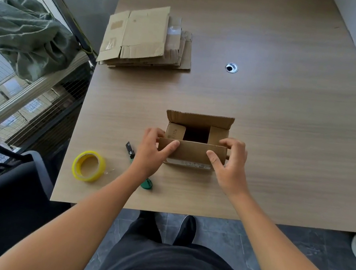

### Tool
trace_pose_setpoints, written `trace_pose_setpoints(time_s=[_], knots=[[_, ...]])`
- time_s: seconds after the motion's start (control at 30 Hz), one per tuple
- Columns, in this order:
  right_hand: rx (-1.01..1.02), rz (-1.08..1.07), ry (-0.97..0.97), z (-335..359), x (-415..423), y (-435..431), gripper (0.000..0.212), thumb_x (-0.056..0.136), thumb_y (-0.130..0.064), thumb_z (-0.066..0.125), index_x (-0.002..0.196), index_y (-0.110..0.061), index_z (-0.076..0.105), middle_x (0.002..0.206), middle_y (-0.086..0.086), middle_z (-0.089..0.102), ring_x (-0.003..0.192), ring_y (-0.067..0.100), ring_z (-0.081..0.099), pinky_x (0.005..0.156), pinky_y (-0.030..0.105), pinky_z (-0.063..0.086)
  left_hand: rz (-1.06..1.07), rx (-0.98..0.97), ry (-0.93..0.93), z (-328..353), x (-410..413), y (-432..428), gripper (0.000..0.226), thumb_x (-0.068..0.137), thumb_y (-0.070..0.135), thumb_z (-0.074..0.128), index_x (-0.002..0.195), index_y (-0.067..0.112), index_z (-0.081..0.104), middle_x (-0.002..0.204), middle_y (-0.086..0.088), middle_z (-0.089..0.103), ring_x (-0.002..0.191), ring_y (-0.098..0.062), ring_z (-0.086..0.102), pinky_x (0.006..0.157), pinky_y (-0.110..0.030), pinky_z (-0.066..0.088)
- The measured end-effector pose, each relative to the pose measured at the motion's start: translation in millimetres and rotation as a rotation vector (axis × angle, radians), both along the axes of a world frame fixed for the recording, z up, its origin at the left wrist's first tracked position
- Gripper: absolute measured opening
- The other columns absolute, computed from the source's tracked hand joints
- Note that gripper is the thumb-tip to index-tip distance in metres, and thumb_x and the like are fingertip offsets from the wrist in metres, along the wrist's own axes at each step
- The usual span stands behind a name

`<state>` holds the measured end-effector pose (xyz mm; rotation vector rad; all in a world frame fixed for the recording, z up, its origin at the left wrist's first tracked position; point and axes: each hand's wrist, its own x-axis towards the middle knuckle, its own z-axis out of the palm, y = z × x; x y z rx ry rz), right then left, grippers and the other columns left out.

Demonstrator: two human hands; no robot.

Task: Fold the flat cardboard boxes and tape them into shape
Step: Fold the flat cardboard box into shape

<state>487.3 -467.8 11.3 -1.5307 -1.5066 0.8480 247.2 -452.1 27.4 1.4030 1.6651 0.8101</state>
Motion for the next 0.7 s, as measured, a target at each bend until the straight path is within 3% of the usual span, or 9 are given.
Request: trace_pose_setpoints(time_s=[0.07, 0.1, 0.2, 0.27, 0.37, 0.47, 0.57, 0.63, 0.7], knots=[[-0.022, -0.051, 0.04, -0.2, -5.6, 1.0, 0.057, 0.09, -0.027, 0.076, 0.127, -0.036, 0.035, 0.12, -0.022, 0.04, 0.119, 0.017, 0.043, 0.095, 0.041, 0.049, 0.055, -0.016, -0.052, 1.2, 3.8, 6.3, 0.06, 0.085, 0.043, 0.078, 0.129, 0.033, 0.038, 0.114, 0.014, 0.048, 0.099, -0.011, 0.057, 0.074, -0.019, 0.05], [-0.024, -0.053, 0.045, -1.0, -7.1, 2.2, 0.067, 0.089, -0.025, 0.077, 0.135, -0.038, 0.029, 0.121, -0.018, 0.039, 0.118, 0.018, 0.044, 0.093, 0.035, 0.049, 0.046, -0.006, -0.035, 1.9, 4.7, 10.4, 0.076, 0.084, 0.041, 0.079, 0.14, 0.036, 0.029, 0.118, 0.011, 0.046, 0.098, -0.011, 0.056, 0.076, -0.022, 0.051], [-0.047, -0.038, 0.007, -4.4, -5.7, 10.1, 0.092, 0.091, -0.026, 0.075, 0.157, -0.03, 0.011, 0.125, -0.001, 0.036, 0.117, 0.015, 0.044, 0.089, 0.015, 0.042, -0.061, 0.073, 0.079, 1.8, 4.8, 22.5, 0.103, 0.085, 0.033, 0.08, 0.157, 0.037, 0.006, 0.143, 0.004, 0.031, 0.121, -0.017, 0.048, 0.102, -0.029, 0.045], [-0.095, -0.022, -0.023, -2.2, -2.7, 16.1, 0.101, 0.091, -0.032, 0.074, 0.159, -0.036, 0.0, 0.126, -0.002, 0.032, 0.116, 0.009, 0.041, 0.086, 0.012, 0.042, -0.083, 0.066, 0.018, 4.9, 5.0, 28.8, 0.1, 0.084, 0.029, 0.081, 0.154, 0.04, 0.01, 0.15, 0.001, 0.027, 0.128, -0.021, 0.043, 0.107, -0.036, 0.04], [-0.128, 0.019, -0.07, 2.4, 2.4, 22.2, 0.106, 0.09, -0.039, 0.074, 0.157, -0.047, -0.008, 0.129, -0.002, 0.032, 0.118, 0.009, 0.04, 0.09, 0.019, 0.045, -0.048, 0.027, -0.071, 7.4, 4.6, 30.7, 0.074, 0.083, 0.029, 0.082, 0.13, 0.044, 0.028, 0.141, 0.009, 0.037, 0.123, -0.018, 0.047, 0.105, -0.044, 0.046], [-0.168, 0.098, -0.126, 5.8, 8.3, 26.4, 0.091, 0.093, -0.043, 0.069, 0.158, -0.046, 0.006, 0.132, 0.001, 0.033, 0.125, 0.016, 0.039, 0.102, 0.035, 0.044, -0.049, 0.072, -0.044, -0.1, 3.4, 20.3, 0.048, 0.085, 0.032, 0.08, 0.114, 0.032, 0.042, 0.145, 0.014, 0.041, 0.124, -0.013, 0.049, 0.104, -0.032, 0.043], [-0.19, 0.184, -0.174, 4.4, 10.3, 22.6, 0.062, 0.098, -0.048, 0.058, 0.154, -0.042, 0.031, 0.13, 0.002, 0.036, 0.129, 0.023, 0.038, 0.115, 0.045, 0.032, -0.033, 0.134, -0.015, -4.8, 2.4, 7.9, 0.028, 0.091, 0.037, 0.072, 0.102, 0.034, 0.047, 0.138, 0.021, 0.043, 0.112, 0.008, 0.05, 0.093, -0.015, 0.039], [-0.181, 0.171, -0.109, 2.9, 7.6, 16.8, 0.051, 0.1, -0.044, 0.055, 0.149, -0.039, 0.041, 0.13, 0.002, 0.037, 0.128, 0.016, 0.04, 0.116, 0.04, 0.028, 0.007, 0.156, -0.007, -6.5, 2.7, 7.3, 0.02, 0.095, 0.035, 0.067, 0.094, 0.034, 0.047, 0.129, 0.02, 0.047, 0.108, 0.015, 0.049, 0.092, -0.02, 0.044], [-0.179, 0.085, 0.01, 3.0, 0.2, 12.3, 0.038, 0.102, -0.039, 0.054, 0.14, -0.037, 0.049, 0.129, 0.003, 0.038, 0.119, 0.003, 0.043, 0.116, 0.035, 0.03, 0.033, 0.108, -0.028, -9.1, 4.4, 11.2, 0.018, 0.097, 0.03, 0.065, 0.096, 0.028, 0.048, 0.125, 0.012, 0.049, 0.107, 0.005, 0.051, 0.098, -0.036, 0.049]])
